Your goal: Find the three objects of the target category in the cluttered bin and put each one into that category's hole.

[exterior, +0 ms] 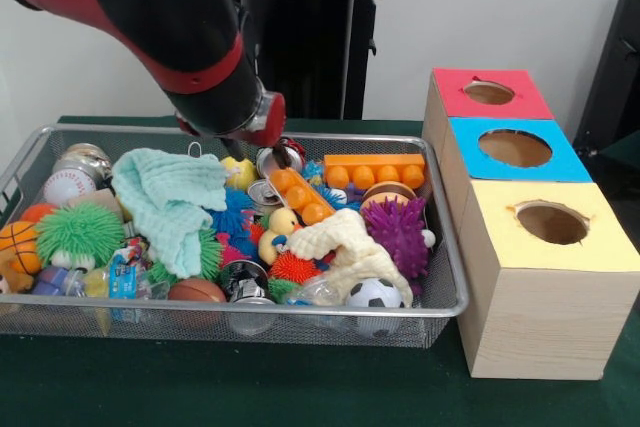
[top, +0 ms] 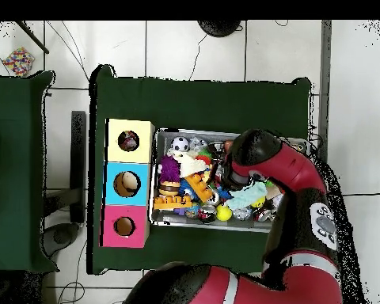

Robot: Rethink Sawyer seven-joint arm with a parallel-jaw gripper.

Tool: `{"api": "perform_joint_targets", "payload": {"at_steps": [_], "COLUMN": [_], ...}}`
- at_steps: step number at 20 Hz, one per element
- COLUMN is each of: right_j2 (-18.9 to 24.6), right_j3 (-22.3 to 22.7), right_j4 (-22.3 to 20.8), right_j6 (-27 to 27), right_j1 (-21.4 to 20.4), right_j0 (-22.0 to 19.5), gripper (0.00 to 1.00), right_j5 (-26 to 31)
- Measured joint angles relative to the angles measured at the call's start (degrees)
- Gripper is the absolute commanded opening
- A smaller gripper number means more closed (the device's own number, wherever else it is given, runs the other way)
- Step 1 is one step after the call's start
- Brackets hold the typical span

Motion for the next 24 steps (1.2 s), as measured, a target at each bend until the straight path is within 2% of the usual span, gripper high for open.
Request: {"api": "perform_joint_targets", "payload": {"at_steps": [8,14,24], "right_j2": [-0.01,0.01,0.0], "right_j3": [5.8,9.19,9.43], "right_j4": [2.55,4.49,5.72], "right_j6": [0.12,0.21,0.21], "right_j1": [-0.25,0.15,0.54], "right_j0": [2.2,3.75,4.0], "gripper": [1.0,1.0,1.0], "right_j5": [-0.04,-2.45,-6.55]}}
